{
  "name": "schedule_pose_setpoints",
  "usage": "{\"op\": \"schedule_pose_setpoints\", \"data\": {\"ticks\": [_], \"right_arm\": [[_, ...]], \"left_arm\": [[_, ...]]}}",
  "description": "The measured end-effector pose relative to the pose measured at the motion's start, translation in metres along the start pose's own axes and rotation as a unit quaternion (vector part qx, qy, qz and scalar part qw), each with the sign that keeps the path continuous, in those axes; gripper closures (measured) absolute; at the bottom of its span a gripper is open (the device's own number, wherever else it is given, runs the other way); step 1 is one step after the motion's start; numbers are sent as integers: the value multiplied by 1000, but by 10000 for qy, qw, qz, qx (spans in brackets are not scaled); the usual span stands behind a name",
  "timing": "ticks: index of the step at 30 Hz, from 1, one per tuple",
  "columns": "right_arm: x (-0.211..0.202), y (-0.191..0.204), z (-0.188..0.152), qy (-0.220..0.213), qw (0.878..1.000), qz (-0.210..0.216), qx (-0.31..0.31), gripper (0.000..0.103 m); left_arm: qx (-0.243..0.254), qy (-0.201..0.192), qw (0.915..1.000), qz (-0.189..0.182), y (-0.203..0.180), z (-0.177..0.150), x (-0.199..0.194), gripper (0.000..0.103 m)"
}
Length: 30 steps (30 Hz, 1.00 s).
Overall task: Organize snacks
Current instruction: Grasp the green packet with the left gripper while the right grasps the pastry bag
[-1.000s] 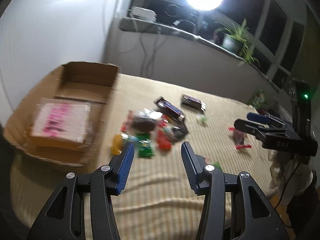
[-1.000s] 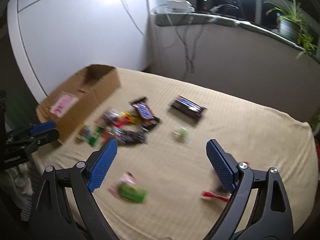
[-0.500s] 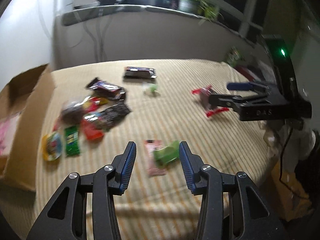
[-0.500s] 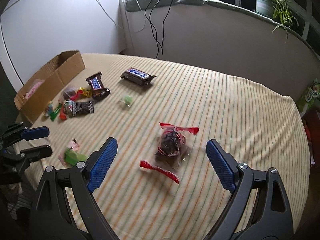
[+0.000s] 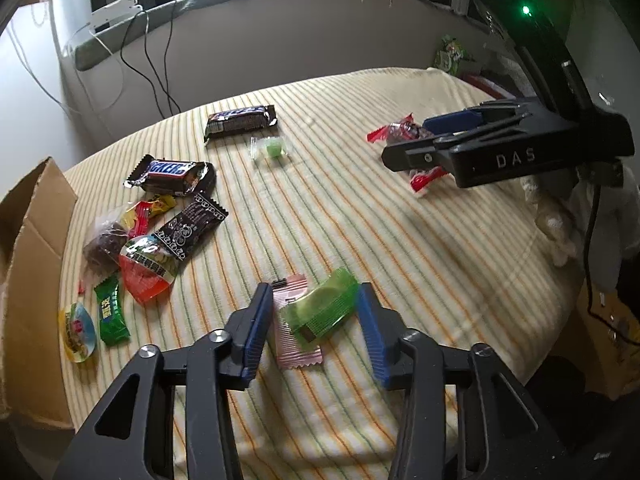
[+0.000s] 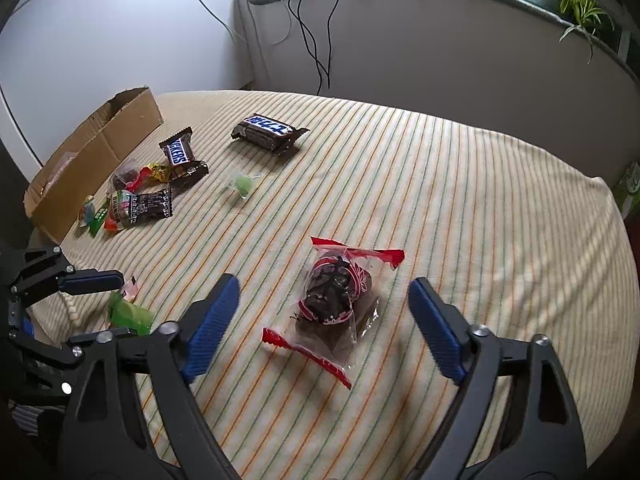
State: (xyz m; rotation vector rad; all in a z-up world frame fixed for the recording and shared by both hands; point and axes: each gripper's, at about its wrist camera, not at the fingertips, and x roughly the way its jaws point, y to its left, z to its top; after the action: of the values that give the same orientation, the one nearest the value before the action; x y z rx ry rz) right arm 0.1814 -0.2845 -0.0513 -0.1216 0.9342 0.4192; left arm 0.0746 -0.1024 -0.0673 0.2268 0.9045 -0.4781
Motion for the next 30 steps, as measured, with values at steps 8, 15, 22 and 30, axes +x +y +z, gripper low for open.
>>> {"op": "schedule_pose_setpoints", "data": {"ticks": [8,15,22,30], "right_arm": [[11,6,-5,137,9999,-32,-76,34],[15,2,-8,200,9998,-58,-17,65],[13,4,-9,179,9998,-106,-53,67],[12,7,-11,182,9997,-121,-119,68]], "left_arm": [[49,-77,10000,-26,0,1,5,81],[-124,-196,9997,-122,1,-2,2,94],[-271,-269,9991,-204,5,-3,1,94],[-442,-325,9983,-193,16,-6,0,94]]}}
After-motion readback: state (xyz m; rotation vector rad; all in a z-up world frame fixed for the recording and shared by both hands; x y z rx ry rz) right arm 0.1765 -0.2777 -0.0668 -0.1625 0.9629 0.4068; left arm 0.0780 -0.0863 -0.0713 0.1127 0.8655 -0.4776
